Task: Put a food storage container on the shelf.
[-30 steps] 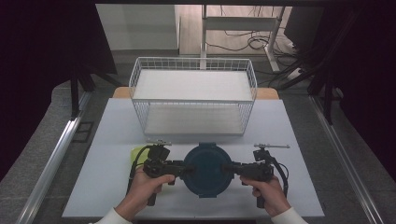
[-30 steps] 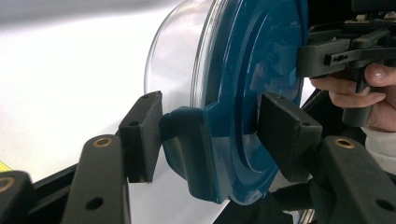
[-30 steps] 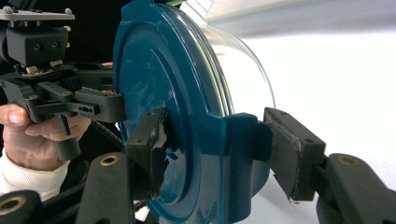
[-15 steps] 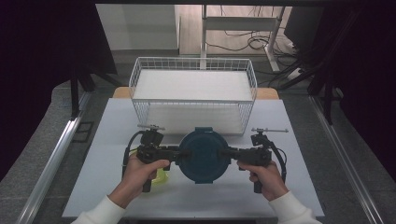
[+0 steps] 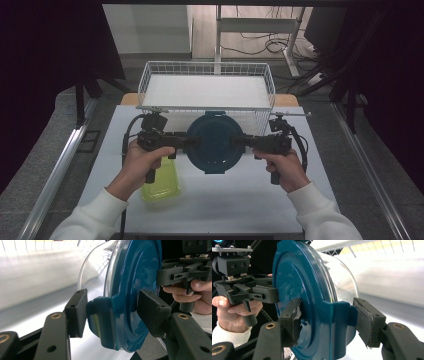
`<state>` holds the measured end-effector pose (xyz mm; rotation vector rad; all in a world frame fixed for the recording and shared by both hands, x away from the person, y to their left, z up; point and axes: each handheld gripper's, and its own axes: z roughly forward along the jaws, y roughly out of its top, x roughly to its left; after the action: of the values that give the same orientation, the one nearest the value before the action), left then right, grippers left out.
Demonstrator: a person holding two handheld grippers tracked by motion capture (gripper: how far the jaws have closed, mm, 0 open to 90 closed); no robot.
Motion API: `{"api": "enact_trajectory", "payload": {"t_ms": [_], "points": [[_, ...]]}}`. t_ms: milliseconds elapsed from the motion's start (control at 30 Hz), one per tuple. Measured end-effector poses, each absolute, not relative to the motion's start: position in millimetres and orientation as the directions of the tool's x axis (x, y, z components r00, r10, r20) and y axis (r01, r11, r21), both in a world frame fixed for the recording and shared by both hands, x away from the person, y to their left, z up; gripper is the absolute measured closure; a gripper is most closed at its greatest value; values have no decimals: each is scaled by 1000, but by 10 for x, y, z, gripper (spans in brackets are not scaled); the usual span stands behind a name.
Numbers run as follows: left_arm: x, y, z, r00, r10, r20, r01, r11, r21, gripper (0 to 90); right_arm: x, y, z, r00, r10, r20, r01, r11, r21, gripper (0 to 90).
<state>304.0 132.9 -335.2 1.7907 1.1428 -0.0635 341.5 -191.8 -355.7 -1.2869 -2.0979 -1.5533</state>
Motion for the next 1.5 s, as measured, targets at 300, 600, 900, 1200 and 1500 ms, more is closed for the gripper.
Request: {"api": "enact_trajectory", "payload": {"t_ms": [300,600,900,1200,1500], "points": [[3165,1377,-3200,565,666,-487,701,-77,709,430,3539,-1874,-3402,-595,498,630,745,49,665,418],[3310,1450,-3101,566,661,-493,681,-37,731,431,3707,-1812,-3261,-606,502,617,732,49,679,418],[3475,1527,-2963,571,655,-494,666,-18,746,431,3887,-1729,-3043,-631,511,583,707,70,703,418],[3674,1579,-2870,581,644,-498,662,-19,749,431,4070,-1673,-2881,-640,527,559,695,87,714,418],[3835,1585,-2862,583,630,-514,662,0,750,431,4219,-1662,-2787,-640,541,546,693,99,714,417]]}}
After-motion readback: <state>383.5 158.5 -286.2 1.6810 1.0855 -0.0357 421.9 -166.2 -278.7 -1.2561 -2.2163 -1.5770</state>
